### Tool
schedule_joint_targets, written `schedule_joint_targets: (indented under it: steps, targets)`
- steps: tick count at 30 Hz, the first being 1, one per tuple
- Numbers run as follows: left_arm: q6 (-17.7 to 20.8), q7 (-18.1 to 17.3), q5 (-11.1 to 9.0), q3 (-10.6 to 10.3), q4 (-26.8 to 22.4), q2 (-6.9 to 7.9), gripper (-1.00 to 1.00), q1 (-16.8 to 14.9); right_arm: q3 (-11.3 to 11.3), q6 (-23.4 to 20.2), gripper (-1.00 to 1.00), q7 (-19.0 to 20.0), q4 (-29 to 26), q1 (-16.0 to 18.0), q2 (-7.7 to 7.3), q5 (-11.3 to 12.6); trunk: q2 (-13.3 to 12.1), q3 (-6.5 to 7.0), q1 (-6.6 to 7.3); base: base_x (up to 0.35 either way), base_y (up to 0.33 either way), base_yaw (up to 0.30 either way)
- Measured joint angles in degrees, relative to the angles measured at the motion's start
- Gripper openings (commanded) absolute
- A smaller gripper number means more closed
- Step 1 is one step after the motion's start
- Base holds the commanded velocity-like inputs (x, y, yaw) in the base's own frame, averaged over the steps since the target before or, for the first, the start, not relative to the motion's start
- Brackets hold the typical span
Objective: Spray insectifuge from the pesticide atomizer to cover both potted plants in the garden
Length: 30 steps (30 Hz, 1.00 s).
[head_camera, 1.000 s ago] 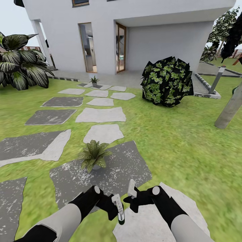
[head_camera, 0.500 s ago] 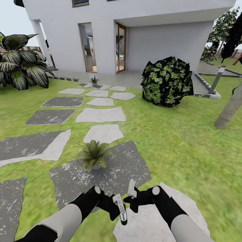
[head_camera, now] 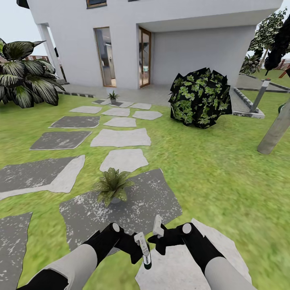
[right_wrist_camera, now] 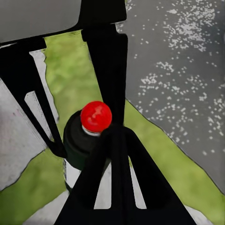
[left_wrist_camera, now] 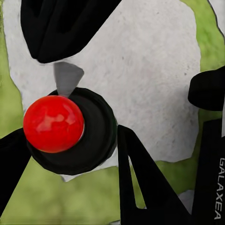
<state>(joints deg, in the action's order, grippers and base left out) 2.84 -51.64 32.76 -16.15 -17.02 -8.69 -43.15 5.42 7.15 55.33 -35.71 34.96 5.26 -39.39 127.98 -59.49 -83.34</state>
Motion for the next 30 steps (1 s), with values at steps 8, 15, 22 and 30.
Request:
schedule_joint_targets:
  steps: [8, 15, 22, 30]
  targets:
    - [-0.1, 0.0, 0.4, -0.3, 0.0, 2.92, -1.0, 0.1, 0.0, 0.0, -1.0, 0.0, 0.1, 0.0, -0.02, -0.1, 0.0, 0.0, 0.0, 0.0, 0.0, 0.0]
    - [-2.7, 0.0, 0.4, -0.8, 3.6, 12.57, -1.0, 0.4, 0.0, 0.0, -1.0, 0.0, 0.1, 0.0, -0.09, -0.1, 0.0, 0.0, 0.0, 0.0, 0.0, 0.0]
    - [-7.7, 0.6, -1.2, 0.0, 10.3, 20.3, -1.0, 0.5, -0.1, 0.0, 1.0, -0.3, 0.7, 0.0, -0.09, -0.2, 0.0, 0.0, 0.0, 0.0, 0.0, 0.0]
    - [-14.3, 26.2, -21.8, 1.3, 12.4, 21.45, -1.0, 9.5, -0.8, 6.6, 1.0, -15.0, 12.4, -0.3, -1.99, 1.5, 0.0, -0.01, 0.0, 0.0, 0.0, 0.0]
